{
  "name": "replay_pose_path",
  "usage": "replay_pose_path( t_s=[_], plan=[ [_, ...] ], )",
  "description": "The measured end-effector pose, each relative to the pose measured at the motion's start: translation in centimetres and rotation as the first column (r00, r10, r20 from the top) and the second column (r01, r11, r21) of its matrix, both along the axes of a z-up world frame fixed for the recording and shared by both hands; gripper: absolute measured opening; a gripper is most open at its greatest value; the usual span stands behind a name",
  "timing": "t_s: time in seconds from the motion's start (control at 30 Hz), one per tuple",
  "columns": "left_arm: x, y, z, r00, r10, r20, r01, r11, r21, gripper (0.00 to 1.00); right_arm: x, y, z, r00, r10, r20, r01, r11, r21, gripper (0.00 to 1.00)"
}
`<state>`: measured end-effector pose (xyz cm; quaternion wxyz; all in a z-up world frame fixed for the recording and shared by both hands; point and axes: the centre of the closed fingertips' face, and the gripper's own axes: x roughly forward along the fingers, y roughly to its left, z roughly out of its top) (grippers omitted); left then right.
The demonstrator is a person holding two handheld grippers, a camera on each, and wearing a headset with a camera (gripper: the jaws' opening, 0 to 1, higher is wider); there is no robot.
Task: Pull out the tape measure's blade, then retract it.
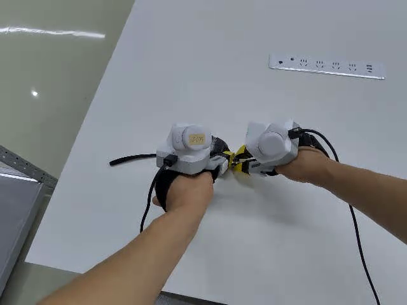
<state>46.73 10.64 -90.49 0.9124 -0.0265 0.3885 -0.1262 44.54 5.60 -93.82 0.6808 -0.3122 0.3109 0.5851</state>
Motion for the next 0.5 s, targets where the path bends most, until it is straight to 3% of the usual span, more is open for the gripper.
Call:
replay_pose_path(
  t_s=[0.5],
  plan=[
    [-0.06, -0.04, 0.04, 1.0, 0.001, -0.001, -0.001, 1.0, -0.002, 0.57, 0.02, 0.16, 0.02, 1.0, 0.004, 0.001, -0.004, 1.0, -0.014, 0.13]
  ],
)
